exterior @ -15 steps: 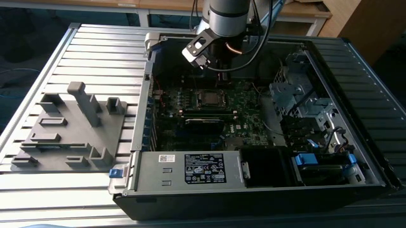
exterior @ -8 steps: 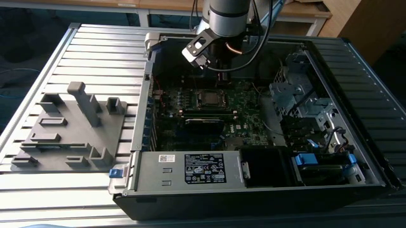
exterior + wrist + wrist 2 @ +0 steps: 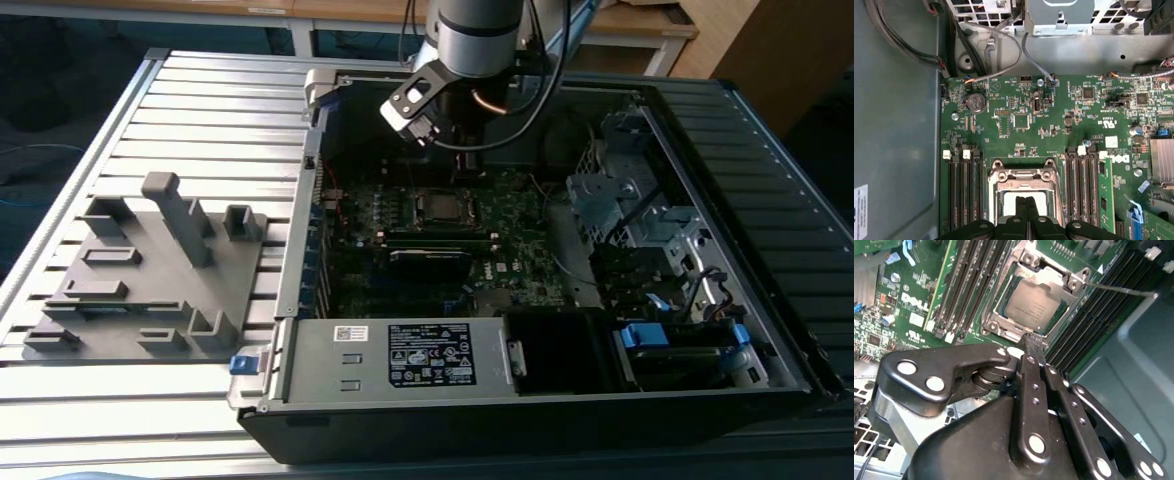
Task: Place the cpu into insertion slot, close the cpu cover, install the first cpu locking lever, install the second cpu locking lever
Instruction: 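Close the cpu cover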
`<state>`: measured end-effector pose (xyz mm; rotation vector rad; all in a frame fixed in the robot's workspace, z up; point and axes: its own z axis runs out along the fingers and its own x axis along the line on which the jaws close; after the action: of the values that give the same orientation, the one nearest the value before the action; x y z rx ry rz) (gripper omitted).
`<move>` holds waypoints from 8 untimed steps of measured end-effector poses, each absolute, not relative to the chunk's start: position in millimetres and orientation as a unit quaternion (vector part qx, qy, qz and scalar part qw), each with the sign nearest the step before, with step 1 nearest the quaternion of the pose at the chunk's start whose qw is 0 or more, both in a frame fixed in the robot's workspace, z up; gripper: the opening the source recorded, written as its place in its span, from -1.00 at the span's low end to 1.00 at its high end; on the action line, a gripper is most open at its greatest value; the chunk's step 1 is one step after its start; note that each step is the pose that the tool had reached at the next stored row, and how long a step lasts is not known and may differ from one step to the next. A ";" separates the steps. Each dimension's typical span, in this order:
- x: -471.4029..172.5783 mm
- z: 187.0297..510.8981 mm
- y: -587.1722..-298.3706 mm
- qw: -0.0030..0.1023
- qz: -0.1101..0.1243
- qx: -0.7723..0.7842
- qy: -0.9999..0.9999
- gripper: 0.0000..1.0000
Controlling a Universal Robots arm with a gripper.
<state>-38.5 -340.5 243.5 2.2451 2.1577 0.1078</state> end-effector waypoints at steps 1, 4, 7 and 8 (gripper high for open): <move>-40.0 243.5 -340.6 0.013 0.034 0.720 0.692 -0.79; -42.3 243.3 -340.5 0.013 0.034 0.721 0.692 -0.79; -42.7 243.3 -340.6 0.013 0.034 0.720 0.692 -0.79; -42.7 243.3 -340.6 0.013 0.034 0.720 0.692 -0.79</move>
<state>-42.7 -340.6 243.3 2.2450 2.1577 0.1073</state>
